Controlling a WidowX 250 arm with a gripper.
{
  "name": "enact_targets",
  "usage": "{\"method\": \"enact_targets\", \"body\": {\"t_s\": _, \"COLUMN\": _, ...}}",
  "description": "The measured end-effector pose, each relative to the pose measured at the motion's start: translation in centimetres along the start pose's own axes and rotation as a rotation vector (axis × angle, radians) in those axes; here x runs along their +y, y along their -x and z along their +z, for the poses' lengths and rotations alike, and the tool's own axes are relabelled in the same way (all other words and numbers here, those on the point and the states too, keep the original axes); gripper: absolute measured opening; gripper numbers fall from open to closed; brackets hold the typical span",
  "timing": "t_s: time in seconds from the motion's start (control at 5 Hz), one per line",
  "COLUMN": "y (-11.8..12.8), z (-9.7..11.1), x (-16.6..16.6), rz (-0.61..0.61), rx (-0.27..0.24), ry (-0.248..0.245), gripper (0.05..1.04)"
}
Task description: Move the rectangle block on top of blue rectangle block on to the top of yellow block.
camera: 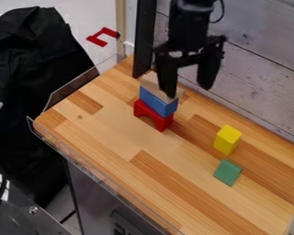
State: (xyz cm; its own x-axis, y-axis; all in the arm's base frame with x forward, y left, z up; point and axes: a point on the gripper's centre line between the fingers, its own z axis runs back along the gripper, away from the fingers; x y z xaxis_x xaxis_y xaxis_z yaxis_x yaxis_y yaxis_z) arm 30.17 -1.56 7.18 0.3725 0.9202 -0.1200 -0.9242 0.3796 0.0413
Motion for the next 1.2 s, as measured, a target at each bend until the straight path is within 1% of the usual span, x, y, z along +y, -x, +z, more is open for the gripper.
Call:
{"method": "enact_targets", "body": {"t_s": 0.2, "y": -0.6, "z": -0.4, "x": 0.6, "rz": 0.074, "rx": -0.017, "ry": 0.080, "gripper": 1.000}}
{"method": "enact_targets", "body": {"t_s": 0.4, "y": -1.5, "z": -1.0, "x": 0.7, "rz": 0.133, "rx": -0.039, "ry": 0.192, "gripper": 1.000}}
{"method": "enact_targets", "body": {"t_s": 0.6, "y": -2.3, "z": -0.9, "x": 0.4, "rz": 0.167, "rx": -0.068, "ry": 0.226, "gripper": 1.000}}
{"method": "enact_targets", "body": {"t_s": 0.8, "y": -3.1, "z": -0.4, "x": 0.1, "rz": 0.200, "rx": -0.112, "ry": 0.232, "gripper": 1.000}}
{"method": "enact_targets", "body": {"t_s": 1.0, "y": -3.6, "z": 0.4, "x": -0.5, "rz": 0.193, "rx": -0.134, "ry": 0.258, "gripper": 1.000}}
{"method": "enact_targets", "body": {"t_s": 1.2, "y": -4.0, "z": 0.8, "x": -1.0, "rz": 0.207, "rx": -0.144, "ry": 0.254, "gripper": 1.000}}
